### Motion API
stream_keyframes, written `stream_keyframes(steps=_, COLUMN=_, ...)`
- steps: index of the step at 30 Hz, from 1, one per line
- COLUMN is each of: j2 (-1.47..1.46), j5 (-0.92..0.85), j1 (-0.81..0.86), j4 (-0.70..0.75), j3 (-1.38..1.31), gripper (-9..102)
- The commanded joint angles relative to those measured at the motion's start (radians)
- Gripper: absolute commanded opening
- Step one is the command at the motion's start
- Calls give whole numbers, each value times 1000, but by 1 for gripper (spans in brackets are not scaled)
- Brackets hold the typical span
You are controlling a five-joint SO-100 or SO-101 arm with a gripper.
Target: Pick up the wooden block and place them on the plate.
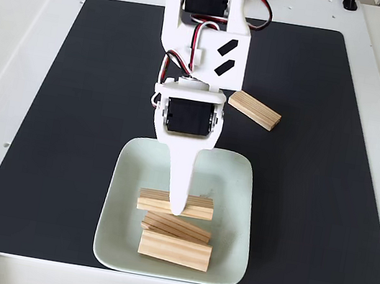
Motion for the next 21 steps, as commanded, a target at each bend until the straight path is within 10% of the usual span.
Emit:
stream_keyframes(steps=1, j2=15, j5=9, j1=-11, j4=-6, j3=-44, gripper=0)
stream_keyframes(steps=14, j2=21, j5=-6, j1=-11, j4=-6, j3=-29, gripper=1)
stream_keyframes(steps=21, j2=23, j5=-6, j1=-9, j4=32, j3=-35, gripper=30)
